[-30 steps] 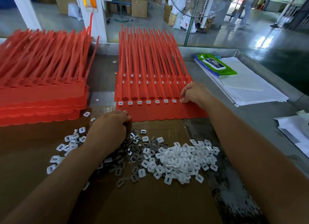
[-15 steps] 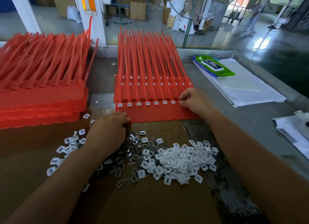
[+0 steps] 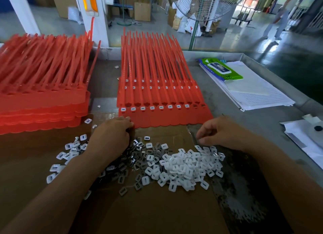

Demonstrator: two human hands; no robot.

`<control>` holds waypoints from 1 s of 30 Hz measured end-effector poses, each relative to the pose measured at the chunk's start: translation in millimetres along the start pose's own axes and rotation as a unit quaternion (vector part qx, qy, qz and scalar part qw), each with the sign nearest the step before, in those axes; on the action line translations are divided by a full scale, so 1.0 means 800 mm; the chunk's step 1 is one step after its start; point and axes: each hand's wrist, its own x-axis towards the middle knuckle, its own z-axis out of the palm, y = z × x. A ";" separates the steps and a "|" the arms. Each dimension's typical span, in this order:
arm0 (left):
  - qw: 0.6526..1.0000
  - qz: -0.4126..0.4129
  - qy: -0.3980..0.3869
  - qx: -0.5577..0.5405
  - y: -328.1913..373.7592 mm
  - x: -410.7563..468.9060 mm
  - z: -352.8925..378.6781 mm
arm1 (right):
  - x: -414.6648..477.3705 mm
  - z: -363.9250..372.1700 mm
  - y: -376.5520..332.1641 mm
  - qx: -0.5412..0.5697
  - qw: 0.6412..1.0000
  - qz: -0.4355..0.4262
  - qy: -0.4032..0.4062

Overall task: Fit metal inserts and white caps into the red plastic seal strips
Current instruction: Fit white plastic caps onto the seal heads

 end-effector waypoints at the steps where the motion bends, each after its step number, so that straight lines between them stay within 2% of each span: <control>1: 1.000 -0.001 -0.001 0.000 0.000 0.000 0.000 | 0.000 0.002 0.001 0.002 1.000 0.002 -0.008; 5: 1.000 -0.002 -0.002 0.001 0.000 -0.001 0.000 | 0.001 0.011 0.001 0.019 0.999 0.007 -0.031; 18: 1.000 0.000 -0.003 0.002 -0.003 0.001 0.002 | 0.002 0.012 -0.004 -0.022 1.000 0.007 -0.016; 25: 1.000 -0.001 -0.002 0.005 -0.002 0.001 0.001 | 0.016 0.000 0.001 0.057 0.995 -0.006 0.086; 30: 1.000 0.002 0.001 0.003 -0.001 0.001 0.000 | 0.047 -0.009 0.013 0.069 0.981 0.045 0.174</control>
